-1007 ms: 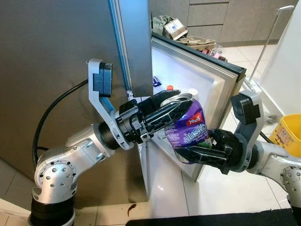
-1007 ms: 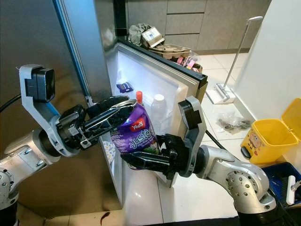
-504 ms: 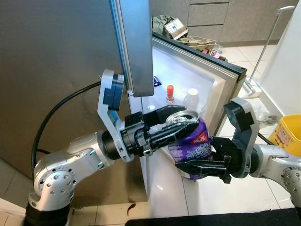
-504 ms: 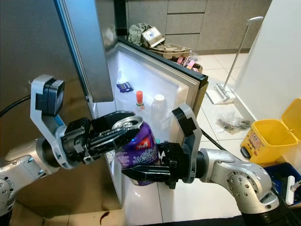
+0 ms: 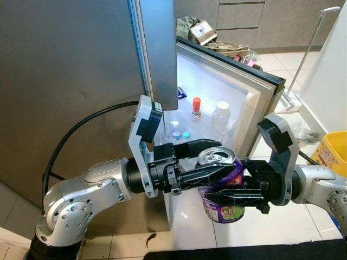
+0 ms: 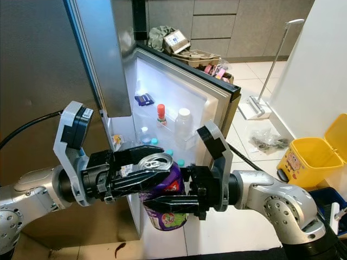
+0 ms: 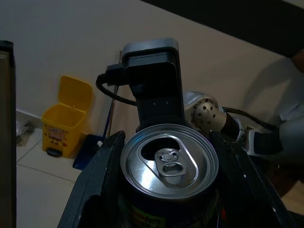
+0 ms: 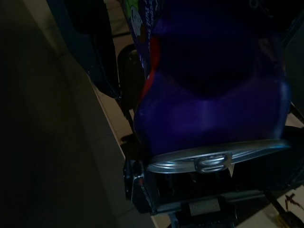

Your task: Restocking fridge

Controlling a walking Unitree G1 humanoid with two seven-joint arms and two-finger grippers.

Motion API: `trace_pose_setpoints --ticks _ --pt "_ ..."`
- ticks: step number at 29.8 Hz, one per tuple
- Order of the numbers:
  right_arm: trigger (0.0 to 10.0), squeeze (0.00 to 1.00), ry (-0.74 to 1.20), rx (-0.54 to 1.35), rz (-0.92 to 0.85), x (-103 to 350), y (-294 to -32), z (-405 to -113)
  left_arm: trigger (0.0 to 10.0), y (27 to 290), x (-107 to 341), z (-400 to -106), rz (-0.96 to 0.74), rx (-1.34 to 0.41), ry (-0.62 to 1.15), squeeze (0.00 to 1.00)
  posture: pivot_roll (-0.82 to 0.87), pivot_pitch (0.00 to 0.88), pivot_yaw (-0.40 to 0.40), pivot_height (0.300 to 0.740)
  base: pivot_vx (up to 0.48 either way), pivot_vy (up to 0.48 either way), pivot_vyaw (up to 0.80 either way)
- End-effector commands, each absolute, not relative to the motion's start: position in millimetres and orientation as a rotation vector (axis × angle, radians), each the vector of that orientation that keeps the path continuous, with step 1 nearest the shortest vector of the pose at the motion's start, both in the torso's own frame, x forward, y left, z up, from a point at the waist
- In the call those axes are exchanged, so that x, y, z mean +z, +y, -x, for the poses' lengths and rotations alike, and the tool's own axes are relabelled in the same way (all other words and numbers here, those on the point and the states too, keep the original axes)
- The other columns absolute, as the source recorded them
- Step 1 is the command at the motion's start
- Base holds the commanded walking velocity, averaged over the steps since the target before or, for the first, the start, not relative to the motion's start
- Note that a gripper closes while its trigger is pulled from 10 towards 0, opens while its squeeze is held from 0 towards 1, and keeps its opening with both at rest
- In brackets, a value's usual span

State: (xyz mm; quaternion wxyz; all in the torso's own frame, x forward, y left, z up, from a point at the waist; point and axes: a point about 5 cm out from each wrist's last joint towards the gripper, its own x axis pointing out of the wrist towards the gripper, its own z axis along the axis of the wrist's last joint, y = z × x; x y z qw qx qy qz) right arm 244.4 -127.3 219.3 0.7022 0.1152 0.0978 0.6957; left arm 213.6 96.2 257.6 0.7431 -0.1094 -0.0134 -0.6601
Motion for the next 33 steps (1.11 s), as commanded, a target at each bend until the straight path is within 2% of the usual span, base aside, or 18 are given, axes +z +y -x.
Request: trace_pose_setpoints --ticks 1,18,33 --pt "10.0 0.0 0.232 1.537 -0.228 218 -129 -246 10.0 92 254 -202 0.195 -1.53 0.001 0.0 -0.09 0.098 -0.009 0.74 0.0 0.0 0.0" --pt "10.0 0.0 0.306 1.592 -0.159 209 -126 -244 10.0 87 237 -204 0.096 -1.577 0.069 0.0 -0.09 0.089 -0.003 0.74 0.0 0.0 0.0" --pt "10.0 0.0 0.258 1.555 0.016 214 -136 -242 10.0 99 231 -215 0.063 -1.524 0.085 0.0 -0.1 0.089 0.009 0.74 0.0 0.0 0.0"
